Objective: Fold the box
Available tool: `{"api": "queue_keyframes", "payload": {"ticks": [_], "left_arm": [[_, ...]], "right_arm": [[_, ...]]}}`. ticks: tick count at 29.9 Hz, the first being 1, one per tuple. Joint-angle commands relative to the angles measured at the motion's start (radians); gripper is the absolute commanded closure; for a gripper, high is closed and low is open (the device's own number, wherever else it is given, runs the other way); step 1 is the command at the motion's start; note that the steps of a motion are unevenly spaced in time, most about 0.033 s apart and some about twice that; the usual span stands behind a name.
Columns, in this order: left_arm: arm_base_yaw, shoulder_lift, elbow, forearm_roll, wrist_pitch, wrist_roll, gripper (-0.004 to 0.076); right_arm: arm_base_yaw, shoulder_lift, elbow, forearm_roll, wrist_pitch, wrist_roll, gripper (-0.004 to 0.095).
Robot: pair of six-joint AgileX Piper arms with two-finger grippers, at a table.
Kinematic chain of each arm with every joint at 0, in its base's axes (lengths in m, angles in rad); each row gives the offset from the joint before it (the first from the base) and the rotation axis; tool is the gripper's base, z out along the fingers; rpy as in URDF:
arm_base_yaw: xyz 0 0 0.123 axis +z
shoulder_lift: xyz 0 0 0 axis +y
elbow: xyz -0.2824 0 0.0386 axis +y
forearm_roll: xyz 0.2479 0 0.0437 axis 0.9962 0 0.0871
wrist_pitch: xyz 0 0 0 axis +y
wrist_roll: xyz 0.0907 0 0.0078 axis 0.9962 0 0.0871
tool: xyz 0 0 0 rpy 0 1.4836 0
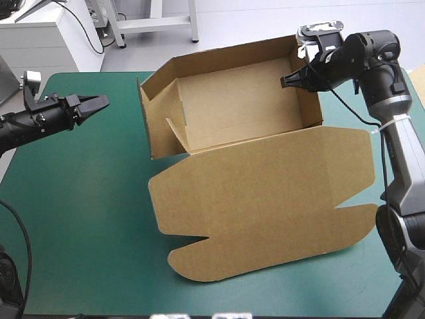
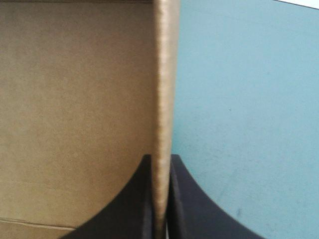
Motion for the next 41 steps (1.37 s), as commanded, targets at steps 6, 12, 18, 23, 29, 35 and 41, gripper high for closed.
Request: {"api": "queue_keyframes", "payload": {"ticks": [6, 12, 18, 23, 29, 35, 41], "left_arm": [[-0.006, -0.038, -0.023, 0.037, 0.047, 0.032, 0.0731], [-0.002, -0.038, -0.023, 0.119, -0.064, 0.033, 0.0731], [-0.002, -0.036, -0.023, 0.263, -0.172, 0.021, 0.0731], [-0.004, -0.036, -0.023, 0.277, -0.22, 0.004, 0.0731], [-0.024, -0.036, -0.023, 0.275, -0.24, 0.002, 0.0732], [-0.157, -0.036, -0.023, 0.275, -0.316, -0.021, 0.0732], [-0.267, -0.038, -0.023, 0.268, -0.32, -0.061, 0.0732]], "right_arm": [[-0.001, -0.06, -0.037, 0.149, -0.034, -0.038, 0.0907], [-0.005, -0.06, -0.046, 0.179, -0.012, -0.054, 0.0907], [-0.005, -0.06, -0.099, 0.277, -0.005, -0.08, 0.091], [-0.005, -0.06, -0.138, 0.368, -0.005, -0.108, 0.0909], [-0.005, -0.06, -0.145, 0.385, -0.007, -0.11, 0.091], [-0.005, -0.06, -0.145, 0.371, -0.015, -0.11, 0.0909], [-0.005, -0.06, -0.145, 0.255, -0.058, -0.085, 0.091]]}}
